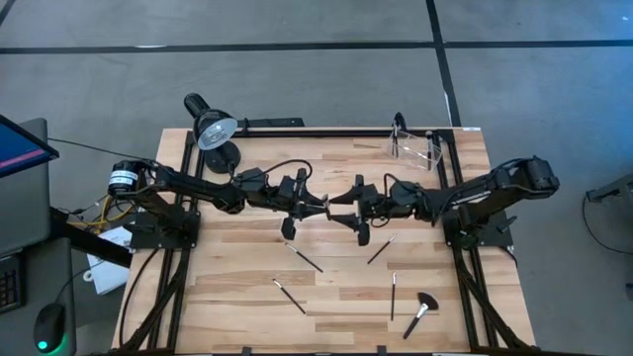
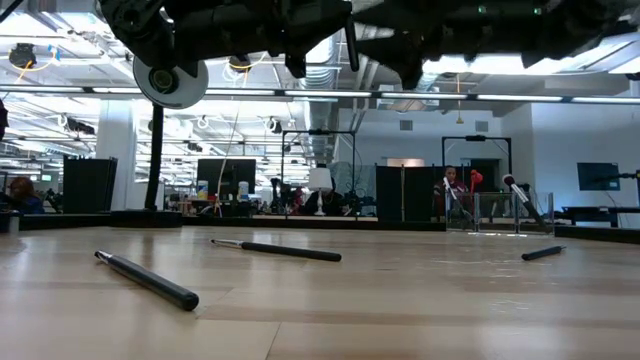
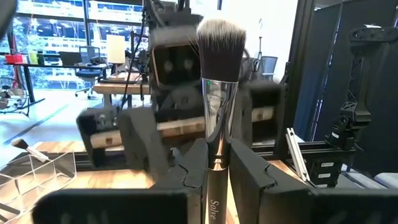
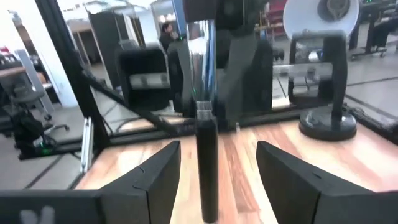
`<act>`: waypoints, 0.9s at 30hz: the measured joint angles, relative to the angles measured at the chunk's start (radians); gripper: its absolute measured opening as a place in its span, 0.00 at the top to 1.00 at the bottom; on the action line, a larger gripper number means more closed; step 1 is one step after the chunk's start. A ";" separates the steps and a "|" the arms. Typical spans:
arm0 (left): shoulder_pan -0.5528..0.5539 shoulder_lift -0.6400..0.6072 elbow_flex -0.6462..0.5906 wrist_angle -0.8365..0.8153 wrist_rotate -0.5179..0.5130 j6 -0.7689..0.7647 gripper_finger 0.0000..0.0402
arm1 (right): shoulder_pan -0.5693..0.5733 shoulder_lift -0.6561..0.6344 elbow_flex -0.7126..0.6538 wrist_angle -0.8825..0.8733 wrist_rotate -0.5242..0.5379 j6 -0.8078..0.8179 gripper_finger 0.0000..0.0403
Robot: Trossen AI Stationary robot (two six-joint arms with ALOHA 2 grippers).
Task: Sort items
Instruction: Put the powder brush into the transparent organizer
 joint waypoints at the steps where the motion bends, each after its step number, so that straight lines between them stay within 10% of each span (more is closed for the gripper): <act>1: 0.000 0.000 0.000 -0.001 0.000 0.000 0.90 | 0.000 0.014 0.003 0.021 0.000 0.002 0.51; 27: -0.008 0.000 0.002 -0.098 -0.026 -0.014 0.90 | -0.046 0.085 0.096 -0.067 -0.095 -0.021 0.64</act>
